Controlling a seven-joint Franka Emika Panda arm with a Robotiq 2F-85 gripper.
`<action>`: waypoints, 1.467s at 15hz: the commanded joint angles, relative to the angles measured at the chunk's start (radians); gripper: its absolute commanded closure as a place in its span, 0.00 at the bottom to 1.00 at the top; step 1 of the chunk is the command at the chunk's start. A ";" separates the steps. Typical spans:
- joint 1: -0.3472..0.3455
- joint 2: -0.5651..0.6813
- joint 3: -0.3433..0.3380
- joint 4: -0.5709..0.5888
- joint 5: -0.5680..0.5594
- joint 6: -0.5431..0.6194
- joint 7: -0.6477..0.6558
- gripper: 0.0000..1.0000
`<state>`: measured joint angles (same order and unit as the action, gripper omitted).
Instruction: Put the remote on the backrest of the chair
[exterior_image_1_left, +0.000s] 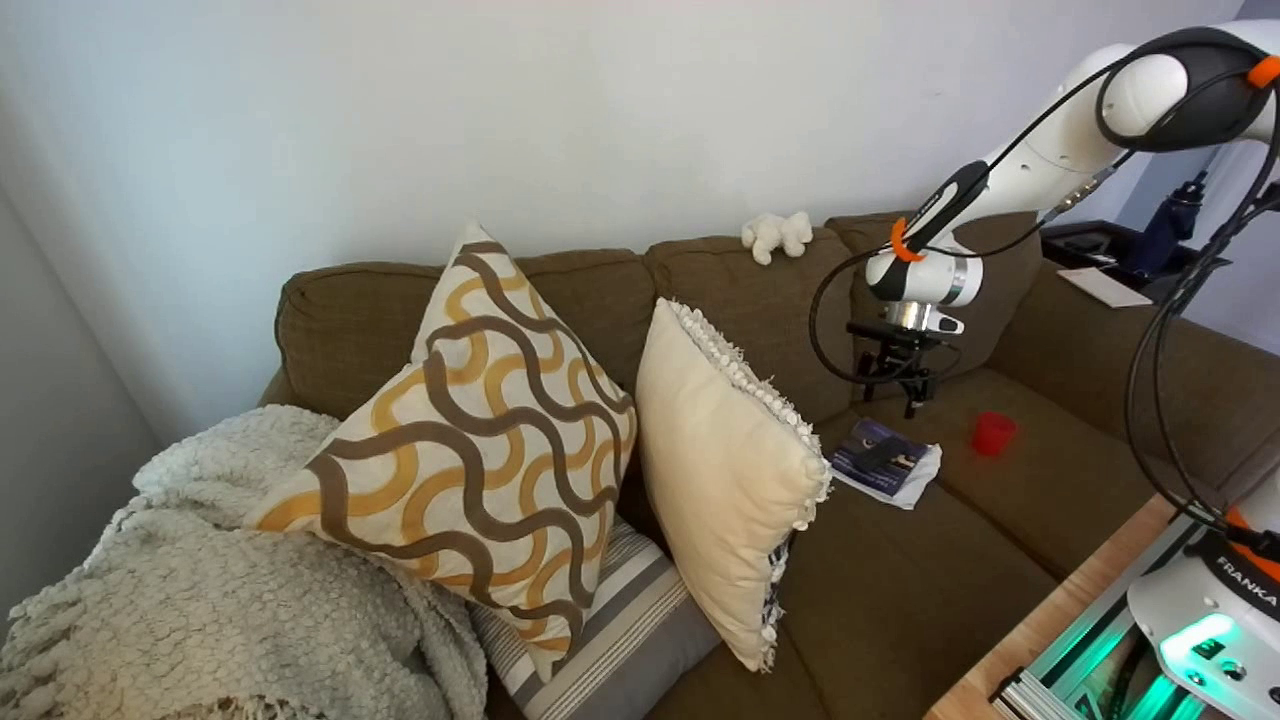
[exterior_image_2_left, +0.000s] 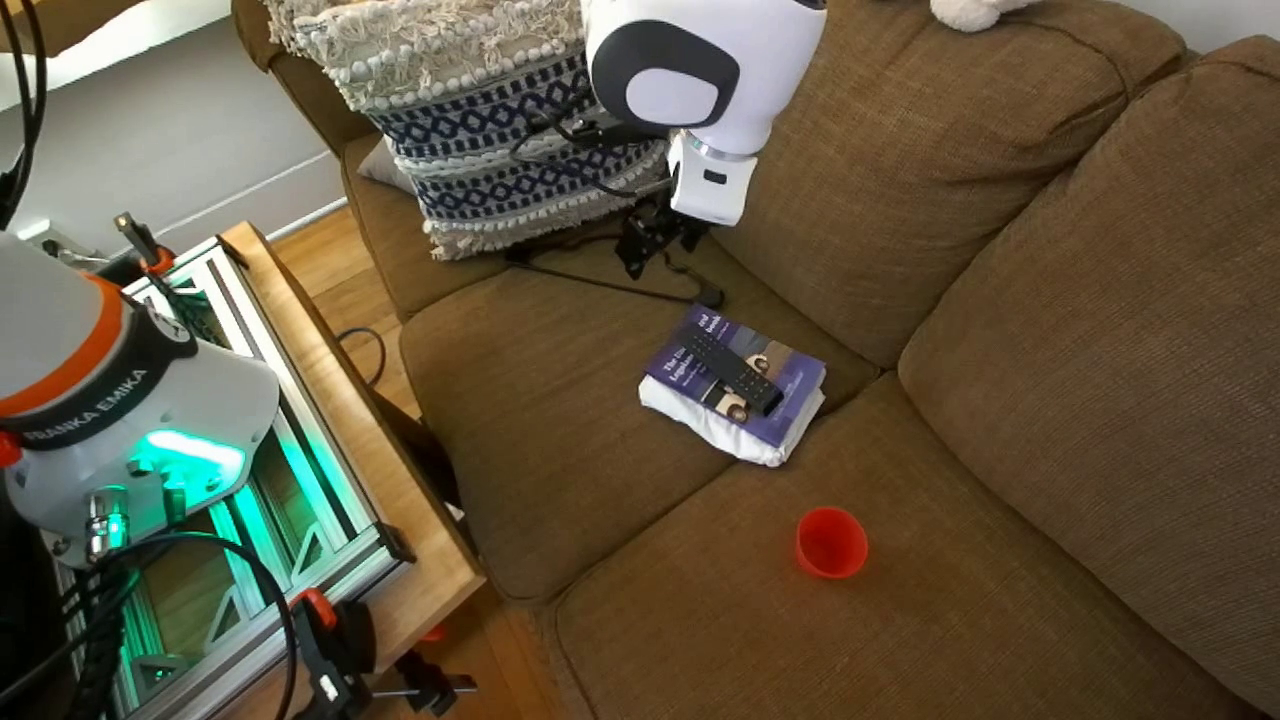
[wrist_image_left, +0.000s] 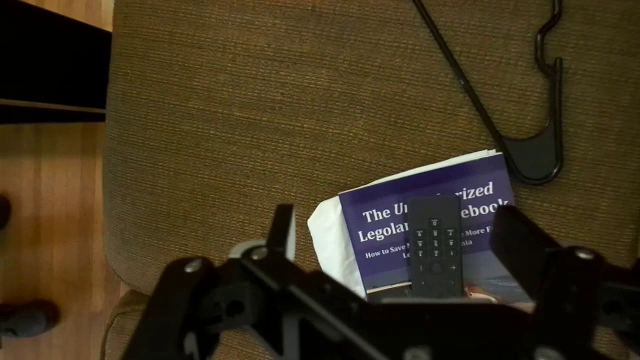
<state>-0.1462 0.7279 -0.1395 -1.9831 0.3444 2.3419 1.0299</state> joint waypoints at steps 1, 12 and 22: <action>0.010 0.009 -0.011 0.011 0.010 -0.005 -0.002 0.00; -0.112 0.123 -0.004 -0.005 0.144 0.291 -0.250 0.00; -0.004 0.188 -0.058 0.041 0.119 0.344 -0.129 0.00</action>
<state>-0.1975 0.8428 -0.1555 -1.9825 0.4717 2.6207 0.8374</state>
